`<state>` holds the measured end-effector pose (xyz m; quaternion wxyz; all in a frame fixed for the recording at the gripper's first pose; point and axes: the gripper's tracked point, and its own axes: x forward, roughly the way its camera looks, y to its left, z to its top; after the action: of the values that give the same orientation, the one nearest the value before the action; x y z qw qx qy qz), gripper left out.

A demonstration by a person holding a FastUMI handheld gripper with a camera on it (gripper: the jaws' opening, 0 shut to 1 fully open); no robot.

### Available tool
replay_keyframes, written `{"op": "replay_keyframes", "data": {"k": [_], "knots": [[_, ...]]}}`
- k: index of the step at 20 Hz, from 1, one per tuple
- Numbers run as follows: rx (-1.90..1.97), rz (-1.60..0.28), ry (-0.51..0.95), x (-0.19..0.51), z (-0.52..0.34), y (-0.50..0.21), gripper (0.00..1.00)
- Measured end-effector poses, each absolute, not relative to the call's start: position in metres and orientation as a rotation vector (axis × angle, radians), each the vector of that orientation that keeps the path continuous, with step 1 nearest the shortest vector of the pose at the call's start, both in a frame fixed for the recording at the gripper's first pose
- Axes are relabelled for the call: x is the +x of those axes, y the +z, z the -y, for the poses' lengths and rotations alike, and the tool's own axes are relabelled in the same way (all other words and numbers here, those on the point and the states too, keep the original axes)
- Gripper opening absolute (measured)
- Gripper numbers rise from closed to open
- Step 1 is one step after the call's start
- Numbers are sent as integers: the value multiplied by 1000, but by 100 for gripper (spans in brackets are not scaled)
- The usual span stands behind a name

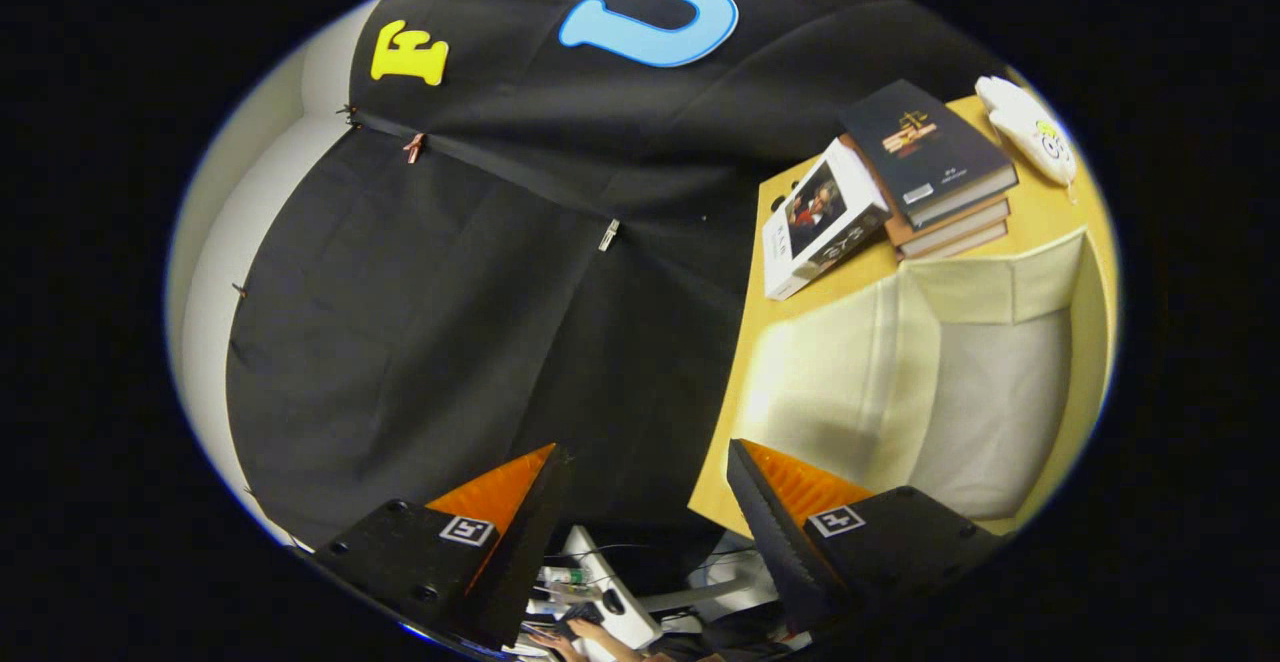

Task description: Open the storage box then place both shoes into the box .Put the left shoe in first, then the right shoe, with the right side of both shoes facing outward in a uniform manner.

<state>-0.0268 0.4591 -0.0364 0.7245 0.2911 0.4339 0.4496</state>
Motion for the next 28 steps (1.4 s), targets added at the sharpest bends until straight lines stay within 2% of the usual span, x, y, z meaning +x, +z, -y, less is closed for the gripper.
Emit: {"op": "replay_keyframes", "data": {"k": [6,13,20,28], "knots": [[404,-824,890,-13,-371,-53,97],[226,-668,669,29,-251,-68,98],[87,-715,461,50,-132,-132,98],[-43,-861,336,55,-35,-221,99]]}}
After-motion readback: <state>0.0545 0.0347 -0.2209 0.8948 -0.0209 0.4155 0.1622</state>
